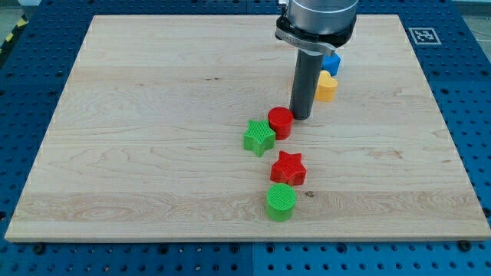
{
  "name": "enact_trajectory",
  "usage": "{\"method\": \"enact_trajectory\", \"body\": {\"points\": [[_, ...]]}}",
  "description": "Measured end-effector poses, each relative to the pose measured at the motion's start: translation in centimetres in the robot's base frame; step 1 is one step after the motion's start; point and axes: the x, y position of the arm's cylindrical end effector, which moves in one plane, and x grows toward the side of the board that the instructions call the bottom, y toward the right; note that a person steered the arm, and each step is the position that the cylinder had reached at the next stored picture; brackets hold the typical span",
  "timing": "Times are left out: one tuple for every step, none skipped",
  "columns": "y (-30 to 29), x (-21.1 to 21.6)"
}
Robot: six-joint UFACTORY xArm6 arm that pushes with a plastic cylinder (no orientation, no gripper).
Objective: Separate the yellow heart and yellow hexagon from each other
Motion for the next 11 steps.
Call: {"method": "enact_trajectory", "body": {"points": [[0.7, -1.5], [2.7, -2.8], [4.1, -4.5], [4.2, -5.5], [5.4, -7.1], [6.6, -9.3], [7.8, -11.4], [8.4, -12.6], [8.4, -12.6], [7.1, -10.5], [4.6, -7.7]]}}
